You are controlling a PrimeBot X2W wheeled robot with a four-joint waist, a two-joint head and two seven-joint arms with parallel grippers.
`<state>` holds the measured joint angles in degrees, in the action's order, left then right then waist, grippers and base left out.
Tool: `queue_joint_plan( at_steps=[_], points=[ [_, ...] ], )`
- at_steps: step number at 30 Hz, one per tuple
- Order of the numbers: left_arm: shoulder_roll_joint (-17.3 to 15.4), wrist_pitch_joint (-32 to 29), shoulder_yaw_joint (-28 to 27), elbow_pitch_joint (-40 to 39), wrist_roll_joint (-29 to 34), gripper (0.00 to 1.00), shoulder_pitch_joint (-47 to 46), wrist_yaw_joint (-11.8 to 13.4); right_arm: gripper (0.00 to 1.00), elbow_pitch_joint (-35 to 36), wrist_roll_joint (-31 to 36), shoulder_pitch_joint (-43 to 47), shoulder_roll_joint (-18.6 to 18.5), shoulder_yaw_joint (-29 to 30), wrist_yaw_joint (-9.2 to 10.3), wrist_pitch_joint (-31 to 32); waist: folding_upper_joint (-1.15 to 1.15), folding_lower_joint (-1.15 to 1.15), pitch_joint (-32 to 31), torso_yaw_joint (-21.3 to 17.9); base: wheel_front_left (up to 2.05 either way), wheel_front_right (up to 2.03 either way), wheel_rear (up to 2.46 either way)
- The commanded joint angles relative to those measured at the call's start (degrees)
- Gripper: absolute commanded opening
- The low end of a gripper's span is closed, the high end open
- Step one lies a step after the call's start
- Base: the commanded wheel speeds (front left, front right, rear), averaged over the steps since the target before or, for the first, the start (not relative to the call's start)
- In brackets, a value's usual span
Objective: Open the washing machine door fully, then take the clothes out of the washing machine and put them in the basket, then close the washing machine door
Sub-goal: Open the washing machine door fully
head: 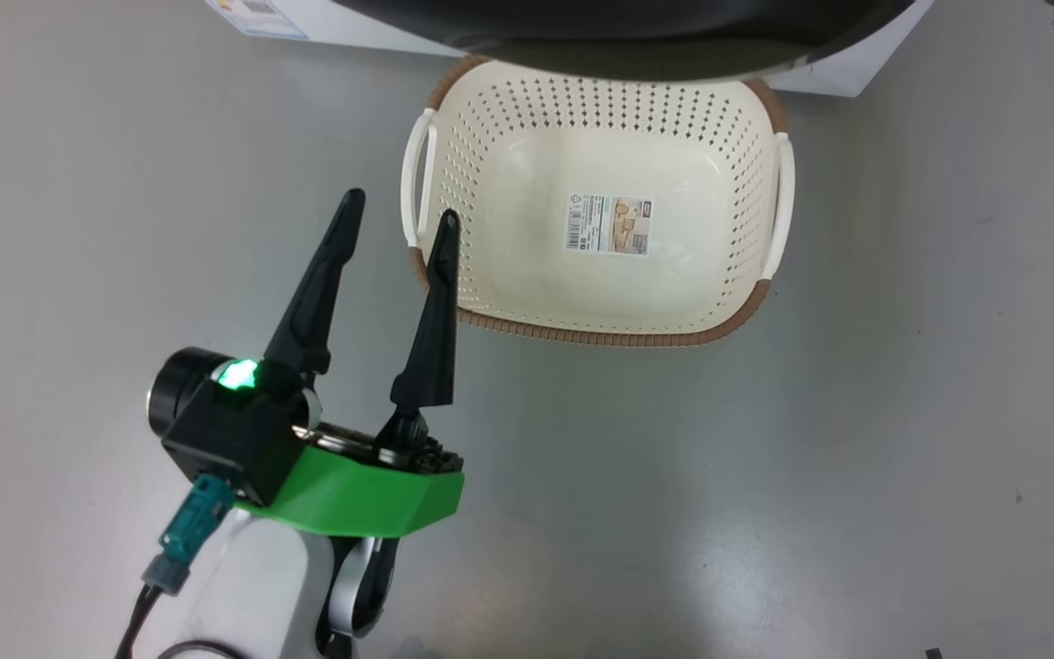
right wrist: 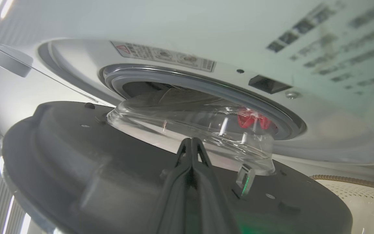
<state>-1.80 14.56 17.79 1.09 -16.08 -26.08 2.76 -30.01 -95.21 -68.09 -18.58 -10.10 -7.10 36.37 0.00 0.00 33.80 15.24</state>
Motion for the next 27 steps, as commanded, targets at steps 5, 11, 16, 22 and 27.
queue_joint_plan(
  at_steps=[5, 11, 16, 22, 27],
  points=[
    [-1.08, 0.44, -1.79, -0.85, -0.19, 1.00, -0.23, 0.49, 0.00, 2.80, 0.63, 2.84, 1.98, -0.88, -0.39, 1.37, 0.00, 0.00, -1.03, -0.57, 0.00, 0.00, 0.00],
    [-1.08, 0.44, -2.08, -0.41, -0.16, 1.00, -0.27, 0.22, 0.00, 3.06, 0.57, 4.50, 2.44, -0.42, -0.39, 1.85, 0.00, 0.00, -2.11, -0.76, 0.00, 0.00, 0.00],
    [-1.08, 0.44, -2.04, -0.39, -0.42, 1.00, -0.09, 0.16, 0.00, 3.25, 0.79, 5.63, 2.53, 0.02, -0.39, 2.08, 0.00, 0.00, -2.41, -0.60, 0.00, 0.00, 0.00],
    [-1.08, 0.44, -2.35, -0.43, -0.43, 1.00, -0.03, 0.29, 0.72, 3.72, 2.99, 6.07, 2.56, 1.25, -0.39, -1.44, 0.00, 0.00, -2.11, -1.06, 0.00, 0.00, 0.00],
    [-1.08, 0.44, -3.16, -0.27, -0.05, 1.00, -0.05, 0.29, 1.00, 6.62, 4.85, 7.82, 3.15, 2.59, -0.39, -6.06, 0.00, 0.00, -2.29, -2.49, 0.00, 0.00, 0.00]
  ],
)
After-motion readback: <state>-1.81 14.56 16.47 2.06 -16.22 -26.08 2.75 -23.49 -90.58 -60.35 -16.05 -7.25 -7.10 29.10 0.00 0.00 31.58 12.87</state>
